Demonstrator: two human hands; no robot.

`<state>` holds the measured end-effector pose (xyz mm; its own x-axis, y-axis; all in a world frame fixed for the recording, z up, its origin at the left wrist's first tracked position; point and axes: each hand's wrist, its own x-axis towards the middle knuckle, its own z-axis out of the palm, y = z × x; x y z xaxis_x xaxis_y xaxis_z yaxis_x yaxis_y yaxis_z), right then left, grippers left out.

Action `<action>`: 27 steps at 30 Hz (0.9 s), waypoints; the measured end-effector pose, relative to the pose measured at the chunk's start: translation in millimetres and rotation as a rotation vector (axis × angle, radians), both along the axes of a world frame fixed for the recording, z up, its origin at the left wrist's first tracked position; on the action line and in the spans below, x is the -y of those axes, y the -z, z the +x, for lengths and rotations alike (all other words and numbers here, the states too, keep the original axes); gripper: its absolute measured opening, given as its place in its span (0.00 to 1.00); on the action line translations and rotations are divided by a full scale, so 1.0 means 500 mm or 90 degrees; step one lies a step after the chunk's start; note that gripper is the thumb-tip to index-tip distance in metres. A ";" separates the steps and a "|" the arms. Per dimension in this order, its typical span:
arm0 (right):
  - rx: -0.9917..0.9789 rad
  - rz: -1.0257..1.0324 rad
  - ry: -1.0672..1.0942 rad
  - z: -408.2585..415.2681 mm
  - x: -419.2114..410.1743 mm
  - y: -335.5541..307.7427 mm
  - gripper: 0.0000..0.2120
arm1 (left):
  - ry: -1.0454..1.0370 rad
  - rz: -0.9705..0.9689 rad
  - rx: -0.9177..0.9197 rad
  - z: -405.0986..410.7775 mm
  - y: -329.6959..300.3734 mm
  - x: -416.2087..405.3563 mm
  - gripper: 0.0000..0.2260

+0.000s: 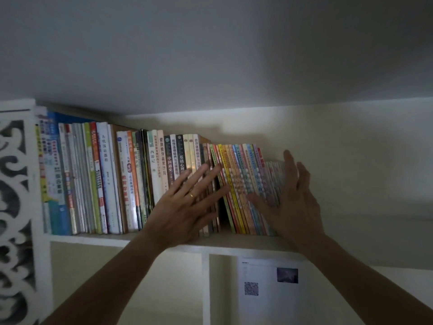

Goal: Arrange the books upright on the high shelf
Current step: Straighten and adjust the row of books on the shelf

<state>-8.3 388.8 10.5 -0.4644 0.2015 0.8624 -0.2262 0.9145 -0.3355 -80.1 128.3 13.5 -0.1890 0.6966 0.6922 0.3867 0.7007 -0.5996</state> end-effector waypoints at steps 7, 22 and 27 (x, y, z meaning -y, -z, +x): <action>-0.088 0.071 0.149 -0.052 0.028 0.000 0.45 | 0.074 0.037 -0.064 -0.050 0.001 -0.040 0.30; -0.058 0.077 0.078 -0.029 0.018 0.002 0.46 | 0.071 -0.008 -0.056 -0.055 -0.018 0.032 0.26; -0.063 0.182 0.233 -0.004 0.031 -0.003 0.48 | 0.065 -0.048 -0.041 -0.031 -0.025 0.065 0.26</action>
